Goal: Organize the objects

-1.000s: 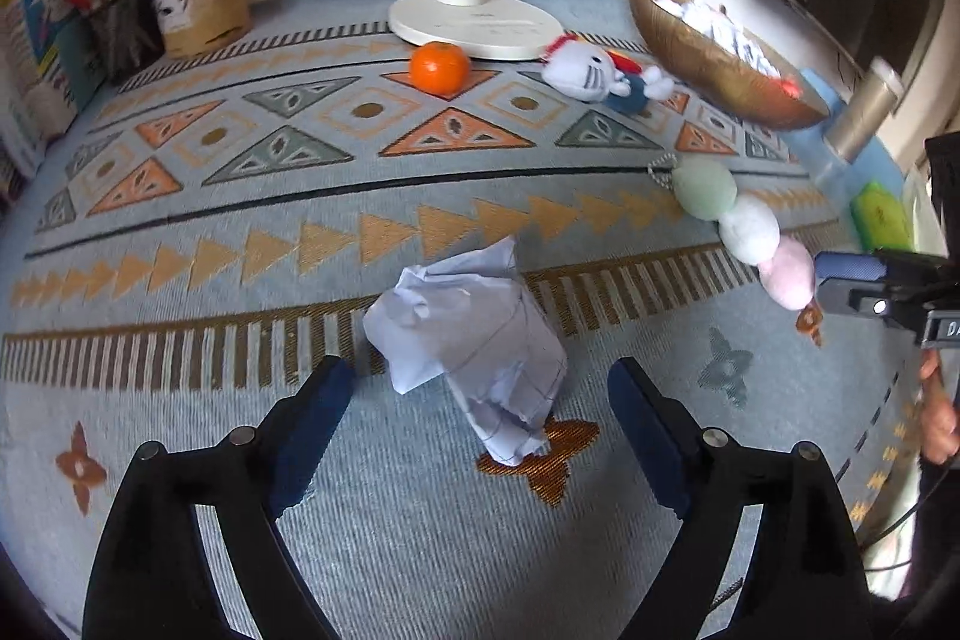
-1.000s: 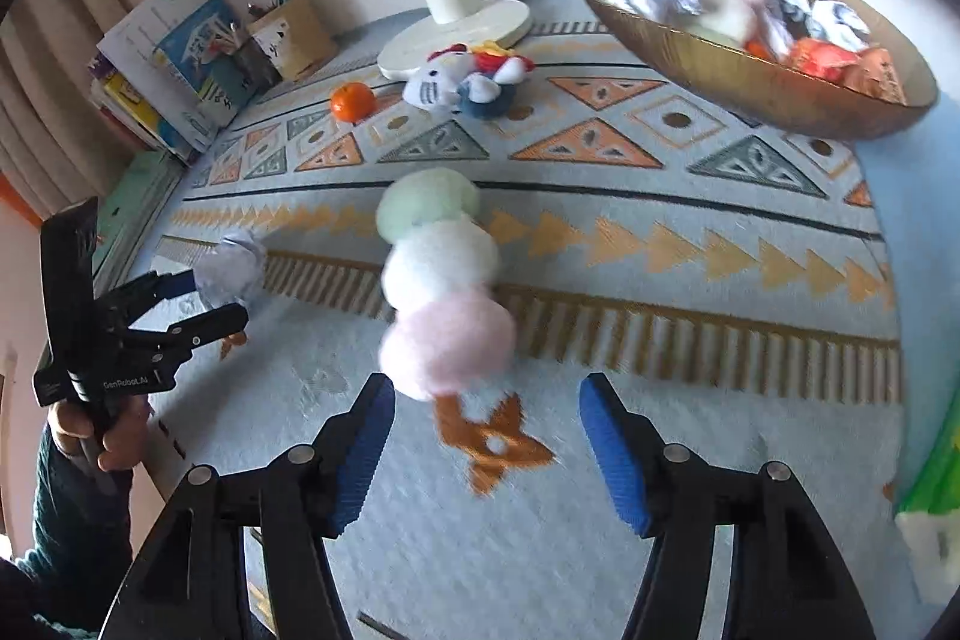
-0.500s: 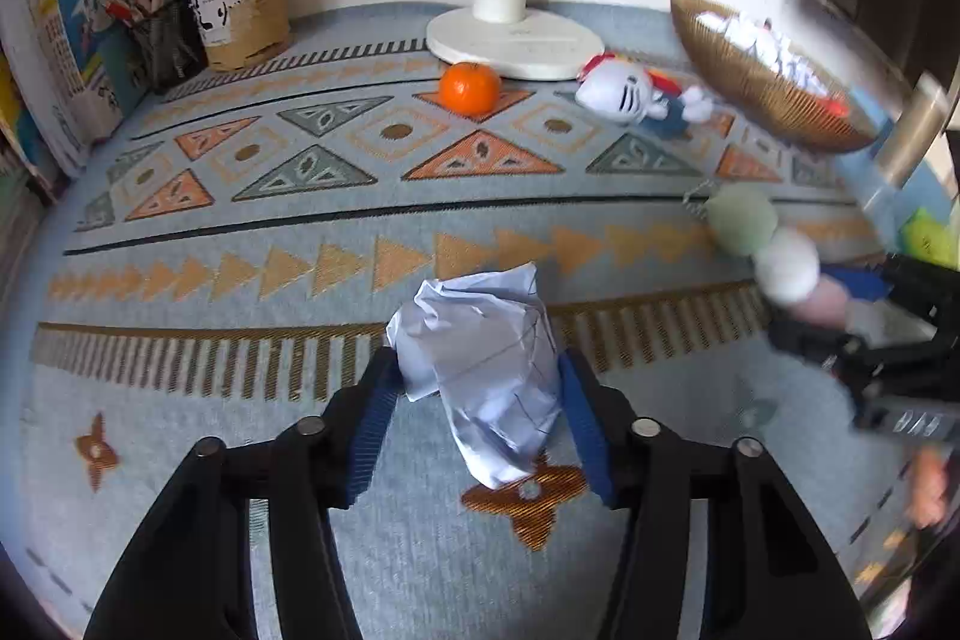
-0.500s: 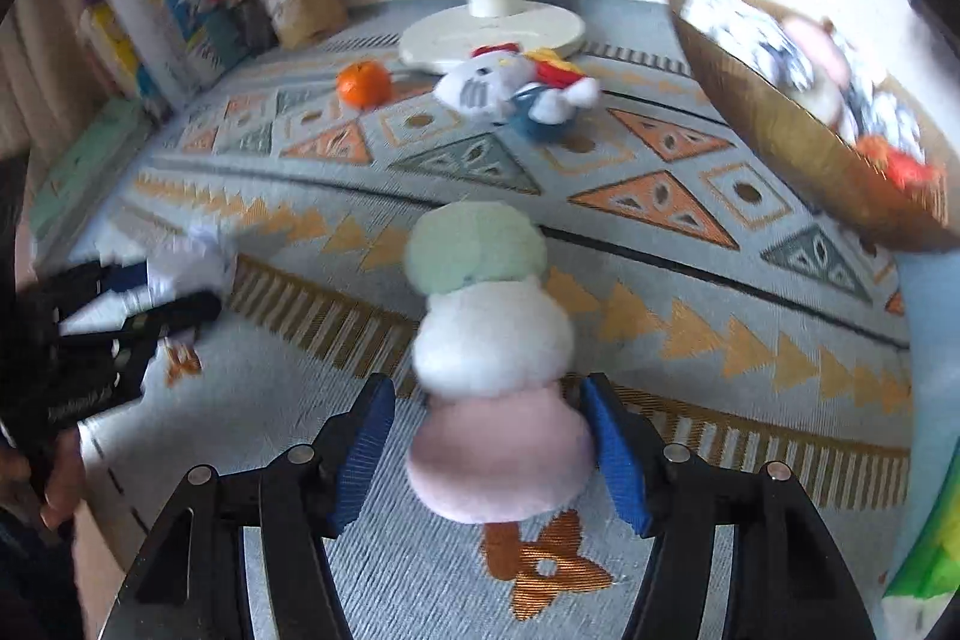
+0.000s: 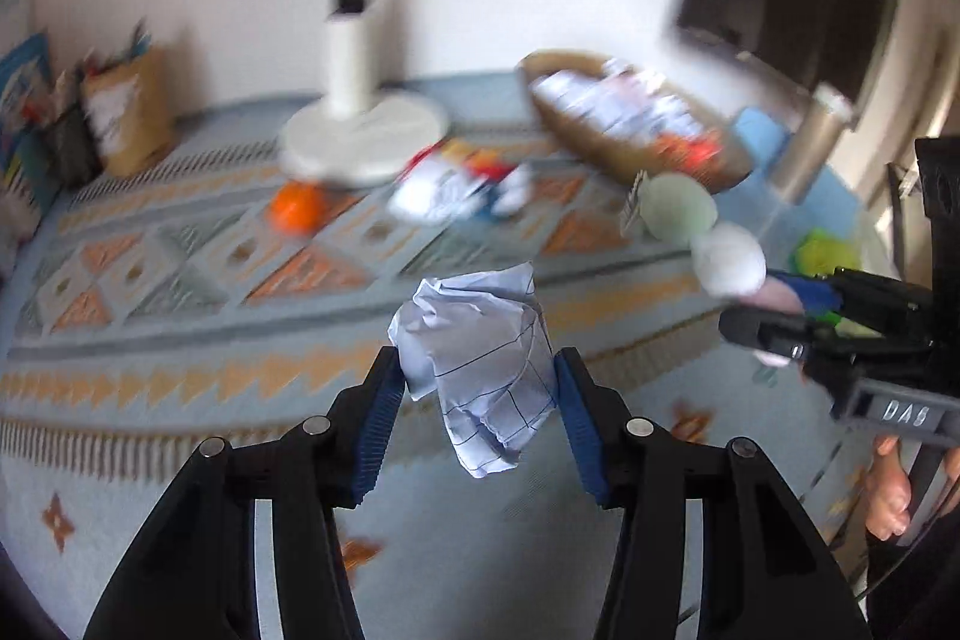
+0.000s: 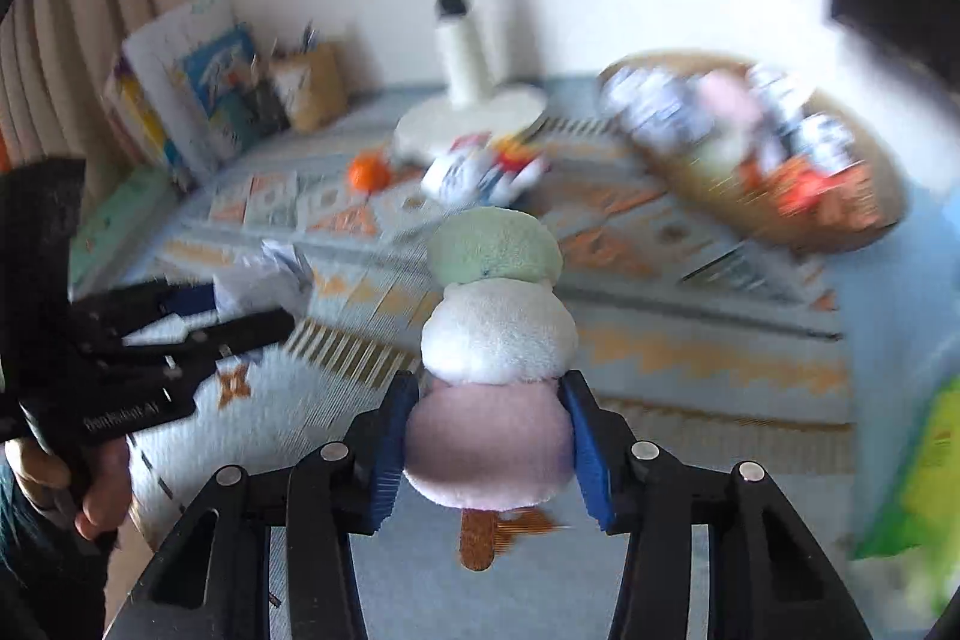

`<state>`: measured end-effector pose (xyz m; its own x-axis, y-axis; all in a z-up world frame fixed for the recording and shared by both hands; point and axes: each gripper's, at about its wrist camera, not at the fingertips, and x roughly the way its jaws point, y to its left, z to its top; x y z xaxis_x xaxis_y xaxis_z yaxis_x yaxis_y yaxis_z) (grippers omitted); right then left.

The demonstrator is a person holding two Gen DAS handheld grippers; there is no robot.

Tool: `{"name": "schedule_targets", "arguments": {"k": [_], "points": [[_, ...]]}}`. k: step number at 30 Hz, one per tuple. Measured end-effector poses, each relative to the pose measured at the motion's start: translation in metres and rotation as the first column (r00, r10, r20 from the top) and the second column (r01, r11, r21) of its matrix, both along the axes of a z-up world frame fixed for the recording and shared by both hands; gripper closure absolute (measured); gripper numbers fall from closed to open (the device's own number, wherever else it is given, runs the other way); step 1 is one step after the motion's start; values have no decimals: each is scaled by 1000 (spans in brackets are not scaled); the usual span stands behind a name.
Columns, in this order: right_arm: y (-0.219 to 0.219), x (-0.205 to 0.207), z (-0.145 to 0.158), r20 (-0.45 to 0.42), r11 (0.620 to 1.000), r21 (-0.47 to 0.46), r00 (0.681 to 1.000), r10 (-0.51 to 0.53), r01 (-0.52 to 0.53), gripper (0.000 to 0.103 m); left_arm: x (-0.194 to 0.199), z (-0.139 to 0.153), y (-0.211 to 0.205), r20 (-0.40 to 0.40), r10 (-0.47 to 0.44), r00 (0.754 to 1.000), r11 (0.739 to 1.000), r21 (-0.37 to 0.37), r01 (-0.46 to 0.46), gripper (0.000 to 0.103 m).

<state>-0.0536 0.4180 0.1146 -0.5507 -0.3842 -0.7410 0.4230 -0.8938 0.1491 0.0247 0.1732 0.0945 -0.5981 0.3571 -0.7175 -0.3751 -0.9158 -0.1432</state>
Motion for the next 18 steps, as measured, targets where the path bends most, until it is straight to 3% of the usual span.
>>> {"name": "schedule_targets", "arguments": {"k": [6,11,18], "points": [[66,-14,60,-118,982,-81,976,-181,172,55,-22,51,73,-138,-86,987,995,45,93,54],[119,-39,89,-118,929,-166,929,-350,329,55,-58,79,124,-189,-145,971,986,49,157,54],[144,-89,111,-121,870,-244,877,-466,428,55,-107,71,161,-187,-139,972,984,82,156,51]]}}
